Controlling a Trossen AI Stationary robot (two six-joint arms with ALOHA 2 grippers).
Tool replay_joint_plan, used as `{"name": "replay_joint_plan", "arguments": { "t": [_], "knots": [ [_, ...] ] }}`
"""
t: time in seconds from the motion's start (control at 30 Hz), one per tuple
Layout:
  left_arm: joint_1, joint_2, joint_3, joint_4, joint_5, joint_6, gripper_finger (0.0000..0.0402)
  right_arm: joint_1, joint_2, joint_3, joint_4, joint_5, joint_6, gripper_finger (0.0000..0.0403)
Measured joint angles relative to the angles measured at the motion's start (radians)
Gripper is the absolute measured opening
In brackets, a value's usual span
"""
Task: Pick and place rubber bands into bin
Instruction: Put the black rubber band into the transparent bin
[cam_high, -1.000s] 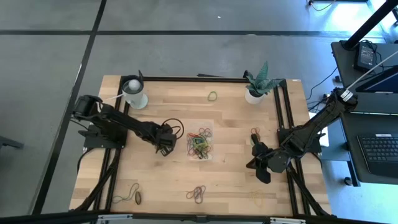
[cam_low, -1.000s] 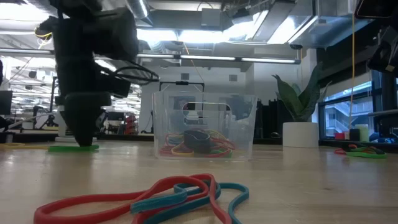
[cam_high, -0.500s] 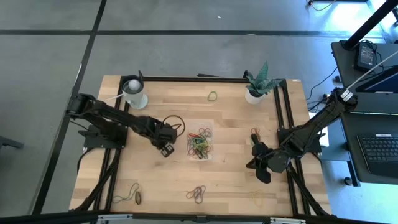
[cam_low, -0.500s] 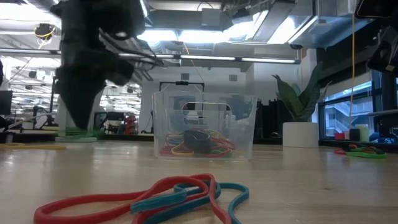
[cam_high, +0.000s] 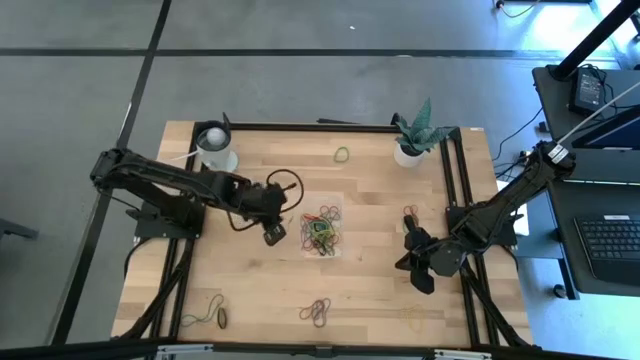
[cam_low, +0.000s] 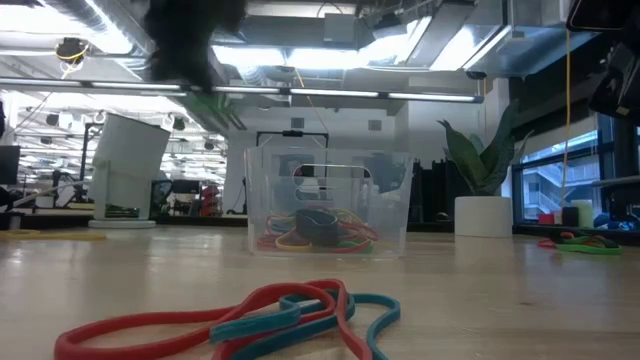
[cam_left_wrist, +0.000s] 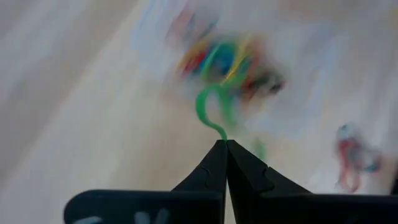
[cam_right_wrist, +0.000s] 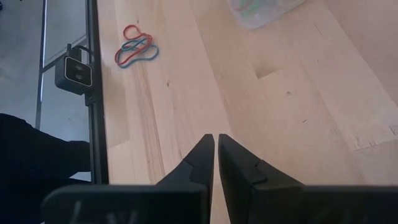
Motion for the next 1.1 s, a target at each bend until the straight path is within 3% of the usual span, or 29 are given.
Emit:
{"name": "replay_joint_plan", "arguments": {
  "t": [0.17, 0.33, 0.63, 0.9, 1.1],
  "knots": [
    [0.035, 0.008, 0.056, 0.241, -0.033, 0.249, 0.0002, 0.0, 0.0, 0.0, 0.0, 0.0, 0.001, 0.0028],
    [0.103, 0.04, 0.06, 0.427, -0.011, 0.385, 0.0002, 0.0, 0.0, 0.0, 0.008, 0.025, 0.016, 0.0028],
    [0.17, 0.222, 0.058, 0.441, 0.108, 0.409, 0.0002, -0.01, 0.0, 0.0, 0.023, 0.053, 0.052, 0.0028],
    [0.167, 0.379, 0.13, 0.431, 0.106, 0.457, 0.0002, -0.034, 0.0, 0.0, 0.024, 0.053, 0.052, 0.0028],
    [0.167, 0.423, 0.156, 0.426, 0.103, 0.519, 0.0015, -0.061, 0.0, 0.0, 0.024, 0.053, 0.052, 0.0028]
  ]
}}
